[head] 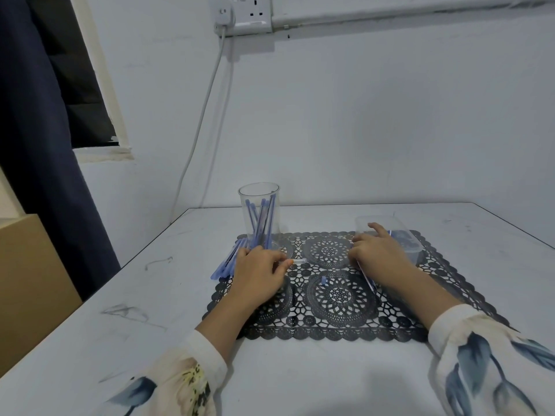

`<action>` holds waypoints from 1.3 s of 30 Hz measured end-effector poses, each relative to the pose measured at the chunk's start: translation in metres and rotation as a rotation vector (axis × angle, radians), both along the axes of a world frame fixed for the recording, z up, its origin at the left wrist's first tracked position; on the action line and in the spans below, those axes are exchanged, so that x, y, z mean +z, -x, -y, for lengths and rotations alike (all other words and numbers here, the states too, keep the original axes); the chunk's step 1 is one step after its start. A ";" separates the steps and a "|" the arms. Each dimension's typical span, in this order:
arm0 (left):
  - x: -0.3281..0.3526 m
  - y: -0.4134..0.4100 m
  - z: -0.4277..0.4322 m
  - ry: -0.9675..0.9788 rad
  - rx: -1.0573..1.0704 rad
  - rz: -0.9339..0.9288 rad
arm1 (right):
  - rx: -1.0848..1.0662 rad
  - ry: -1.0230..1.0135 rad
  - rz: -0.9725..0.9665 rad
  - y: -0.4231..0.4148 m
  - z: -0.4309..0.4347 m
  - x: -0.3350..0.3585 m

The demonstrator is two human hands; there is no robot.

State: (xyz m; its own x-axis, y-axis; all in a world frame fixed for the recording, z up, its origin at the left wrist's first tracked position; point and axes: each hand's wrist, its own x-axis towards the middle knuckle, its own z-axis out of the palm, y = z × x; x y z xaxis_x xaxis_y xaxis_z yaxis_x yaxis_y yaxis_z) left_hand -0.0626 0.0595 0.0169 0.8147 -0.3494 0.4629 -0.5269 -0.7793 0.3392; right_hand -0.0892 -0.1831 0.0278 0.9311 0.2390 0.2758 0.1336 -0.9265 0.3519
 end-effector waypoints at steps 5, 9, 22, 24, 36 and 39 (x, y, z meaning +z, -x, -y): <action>0.001 0.000 0.001 -0.006 0.005 -0.008 | 0.056 -0.366 0.176 -0.003 -0.002 -0.005; 0.001 0.000 0.000 -0.031 0.019 0.004 | 0.019 -0.739 0.268 -0.002 -0.008 0.001; 0.005 0.000 0.002 -0.076 0.010 0.137 | -0.335 -0.997 0.023 -0.011 0.034 0.055; 0.005 0.001 0.003 -0.066 -0.005 0.171 | -0.358 -0.941 -0.019 -0.018 0.033 0.051; 0.008 -0.005 -0.003 -0.052 0.000 0.195 | -0.499 -0.486 -0.250 -0.032 0.029 0.048; 0.006 -0.008 -0.004 -0.038 0.001 0.186 | -0.500 -0.487 -0.280 -0.033 0.030 0.049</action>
